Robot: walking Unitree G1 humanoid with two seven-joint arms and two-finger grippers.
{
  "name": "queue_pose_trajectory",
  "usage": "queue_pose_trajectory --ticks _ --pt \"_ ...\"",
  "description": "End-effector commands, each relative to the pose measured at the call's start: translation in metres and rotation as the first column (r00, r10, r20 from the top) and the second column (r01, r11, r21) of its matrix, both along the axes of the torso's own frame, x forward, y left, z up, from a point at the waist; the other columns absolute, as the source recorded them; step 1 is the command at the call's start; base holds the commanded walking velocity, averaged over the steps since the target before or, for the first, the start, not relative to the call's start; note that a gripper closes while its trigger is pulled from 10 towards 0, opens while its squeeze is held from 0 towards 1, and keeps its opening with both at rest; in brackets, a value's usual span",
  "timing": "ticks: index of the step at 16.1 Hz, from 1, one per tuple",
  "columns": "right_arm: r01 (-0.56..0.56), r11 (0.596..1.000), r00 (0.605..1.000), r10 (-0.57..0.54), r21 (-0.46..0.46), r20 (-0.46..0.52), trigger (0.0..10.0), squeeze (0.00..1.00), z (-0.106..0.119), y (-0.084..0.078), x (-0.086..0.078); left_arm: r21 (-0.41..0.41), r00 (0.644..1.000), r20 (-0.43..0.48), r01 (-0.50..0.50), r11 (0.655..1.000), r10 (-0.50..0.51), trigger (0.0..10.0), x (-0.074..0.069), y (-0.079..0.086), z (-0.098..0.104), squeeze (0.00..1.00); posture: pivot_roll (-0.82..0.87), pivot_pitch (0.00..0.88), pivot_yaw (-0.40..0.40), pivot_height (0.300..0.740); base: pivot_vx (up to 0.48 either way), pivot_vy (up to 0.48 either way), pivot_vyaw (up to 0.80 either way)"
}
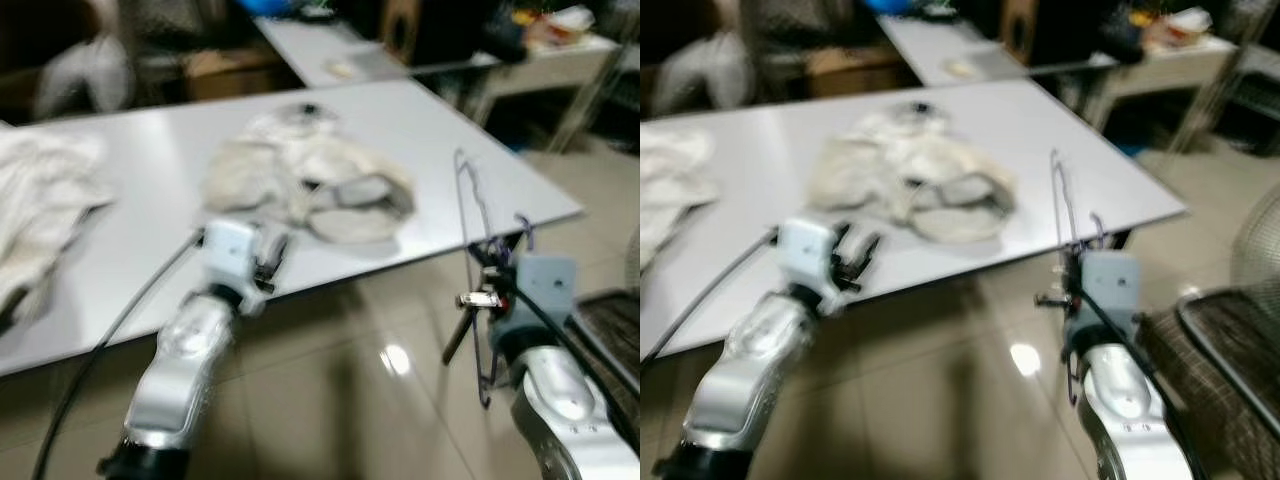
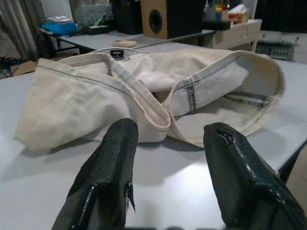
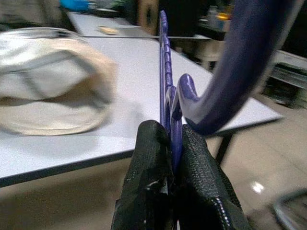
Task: Hang hanger
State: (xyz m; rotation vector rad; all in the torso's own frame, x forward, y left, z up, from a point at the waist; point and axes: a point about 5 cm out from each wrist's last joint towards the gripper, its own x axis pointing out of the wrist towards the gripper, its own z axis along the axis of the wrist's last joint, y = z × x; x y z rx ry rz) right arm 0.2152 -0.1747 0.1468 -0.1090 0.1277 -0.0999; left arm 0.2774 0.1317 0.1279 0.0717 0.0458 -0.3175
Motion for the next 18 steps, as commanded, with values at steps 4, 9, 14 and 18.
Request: queue_pose_trajectory --ticks 4,9,14,18 --pt "0.045 0.998 0.999 -0.045 -0.032 0.016 10.0 0.0 0.0 -0.009 0.002 -0.011 0.999 0.03 0.046 0.999 -0.045 10.0 0.004 -0.017 0.006 0.0 -0.06 0.0 0.028 0.74 0.326 0.0 -0.2" --pt "0.054 0.998 0.998 -0.054 0.032 0.014 10.0 0.0 0.001 -0.008 0.006 0.024 0.996 0.024 0.082 0.996 -0.082 10.0 0.007 -0.025 0.004 0.0 -0.08 0.0 0.03 0.74 0.327 0.0 0.0" --pt "-0.064 0.997 0.997 0.065 0.038 -0.031 10.0 0.0 -0.002 -0.013 0.015 0.041 0.999 0.018 -0.038 0.998 0.037 10.0 0.014 -0.015 0.005 0.0 -0.06 0.0 0.029 0.74 0.178 0.0 0.0" --pt "-0.218 0.976 0.975 0.217 -0.009 -0.056 10.0 0.0 0.01 -0.028 0.024 0.193 0.976 0.01 -0.213 0.958 0.215 10.0 0.019 0.021 0.004 0.0 -0.04 0.0 0.013 0.74 0.0 0.0 0.0"
